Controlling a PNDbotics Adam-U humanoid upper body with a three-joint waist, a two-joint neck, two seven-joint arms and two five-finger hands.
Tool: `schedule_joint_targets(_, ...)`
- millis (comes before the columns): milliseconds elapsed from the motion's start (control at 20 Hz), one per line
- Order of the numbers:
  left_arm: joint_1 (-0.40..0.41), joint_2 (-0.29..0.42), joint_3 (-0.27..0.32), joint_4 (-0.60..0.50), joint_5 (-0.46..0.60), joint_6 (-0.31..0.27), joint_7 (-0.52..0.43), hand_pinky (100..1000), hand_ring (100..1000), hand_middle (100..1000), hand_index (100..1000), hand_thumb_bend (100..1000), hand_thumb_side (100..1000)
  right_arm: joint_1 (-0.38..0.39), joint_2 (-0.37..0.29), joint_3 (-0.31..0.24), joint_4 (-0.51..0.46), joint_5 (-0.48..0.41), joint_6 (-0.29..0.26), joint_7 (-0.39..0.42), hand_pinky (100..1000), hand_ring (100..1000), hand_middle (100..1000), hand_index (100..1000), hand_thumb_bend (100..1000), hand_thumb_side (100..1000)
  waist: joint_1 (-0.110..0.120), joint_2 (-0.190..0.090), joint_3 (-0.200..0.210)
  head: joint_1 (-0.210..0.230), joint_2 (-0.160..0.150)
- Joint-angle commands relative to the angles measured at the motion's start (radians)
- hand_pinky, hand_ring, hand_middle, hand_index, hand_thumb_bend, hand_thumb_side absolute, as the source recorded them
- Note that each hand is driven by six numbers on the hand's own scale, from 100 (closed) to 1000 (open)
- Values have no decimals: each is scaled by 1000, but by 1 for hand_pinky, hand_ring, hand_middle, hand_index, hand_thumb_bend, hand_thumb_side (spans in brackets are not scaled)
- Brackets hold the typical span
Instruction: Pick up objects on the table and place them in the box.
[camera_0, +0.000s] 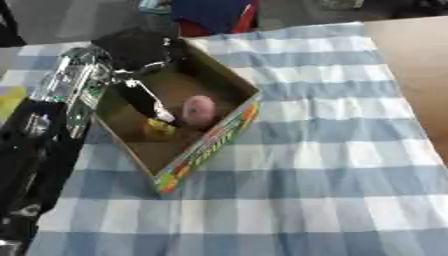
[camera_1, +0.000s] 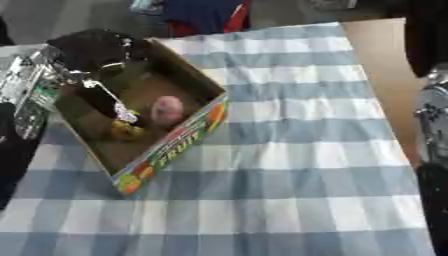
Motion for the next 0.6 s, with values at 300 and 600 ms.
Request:
schedule_joint_targets(300, 78, 218, 131, -165, 253, 143, 197, 346, 773, 774, 918, 819, 689, 9, -22, -18, -21, -2, -2, -15, 679, 718, 656, 854, 100, 929, -8, -43, 32, -27, 31)
schedule_joint_targets(600, 184, 364, 201, -168, 405, 149, 203, 370, 787, 787, 927, 822, 686, 20, -31, -25, -21, 2, -5, -26, 679, 719, 656, 854, 100, 928, -20, -51, 50, -51, 33)
